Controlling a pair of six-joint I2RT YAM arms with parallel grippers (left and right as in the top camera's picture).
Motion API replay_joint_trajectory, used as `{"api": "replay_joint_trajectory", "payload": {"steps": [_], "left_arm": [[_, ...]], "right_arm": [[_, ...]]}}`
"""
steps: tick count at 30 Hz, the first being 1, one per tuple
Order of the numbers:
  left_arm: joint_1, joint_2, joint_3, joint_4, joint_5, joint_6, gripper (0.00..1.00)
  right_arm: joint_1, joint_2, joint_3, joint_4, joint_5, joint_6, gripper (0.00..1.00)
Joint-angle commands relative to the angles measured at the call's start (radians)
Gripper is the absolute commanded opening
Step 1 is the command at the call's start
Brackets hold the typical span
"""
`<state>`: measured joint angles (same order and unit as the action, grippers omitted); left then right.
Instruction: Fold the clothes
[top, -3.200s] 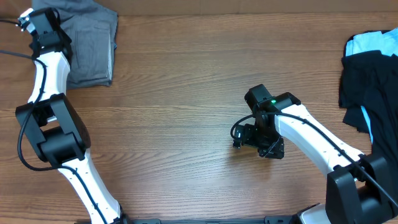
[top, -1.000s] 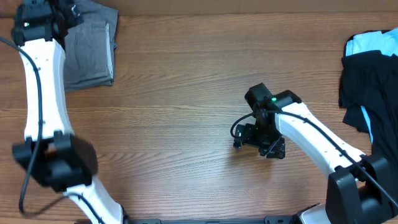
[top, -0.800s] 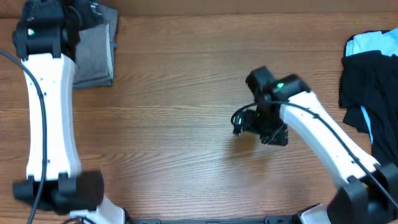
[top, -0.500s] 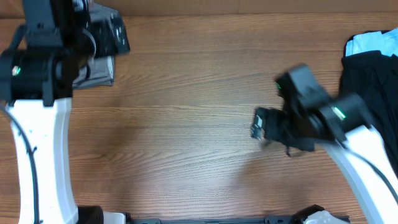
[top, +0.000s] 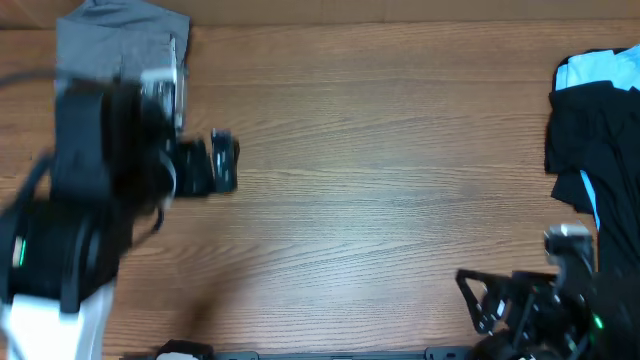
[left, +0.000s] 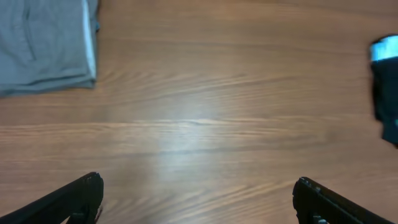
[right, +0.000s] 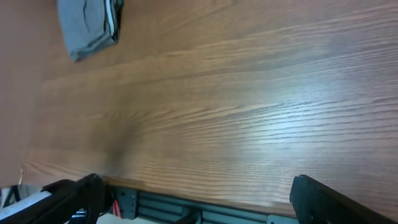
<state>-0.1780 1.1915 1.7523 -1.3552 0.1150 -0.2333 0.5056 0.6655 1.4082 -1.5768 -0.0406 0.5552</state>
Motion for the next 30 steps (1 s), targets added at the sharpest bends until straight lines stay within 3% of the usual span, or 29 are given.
{"api": "replay_joint_trajectory", "payload": {"steps": [1, 7, 13, 30], "left_arm": [[-0.019, -0.187, -0.181, 0.051, 0.042, -0.006, 1.0], [-0.019, -0.369, -0.435, 0.114, 0.039, -0.037, 1.0], [-0.019, -0.377, -0.539, 0.103, 0.031, -0.036, 1.0], [-0.019, -0.26, -0.566, 0.103, 0.032, -0.036, 1.0]], "right_arm": [[0.004, -0.08, -0.068, 0.034, 0.101, 0.007, 1.0], [0.004, -0.101, -0.133, 0.162, 0.186, 0.007, 1.0], [0.004, -0.1, -0.159, 0.25, 0.194, 0.006, 1.0], [0.004, -0.1, -0.159, 0.229, 0.198, 0.006, 1.0]]}}
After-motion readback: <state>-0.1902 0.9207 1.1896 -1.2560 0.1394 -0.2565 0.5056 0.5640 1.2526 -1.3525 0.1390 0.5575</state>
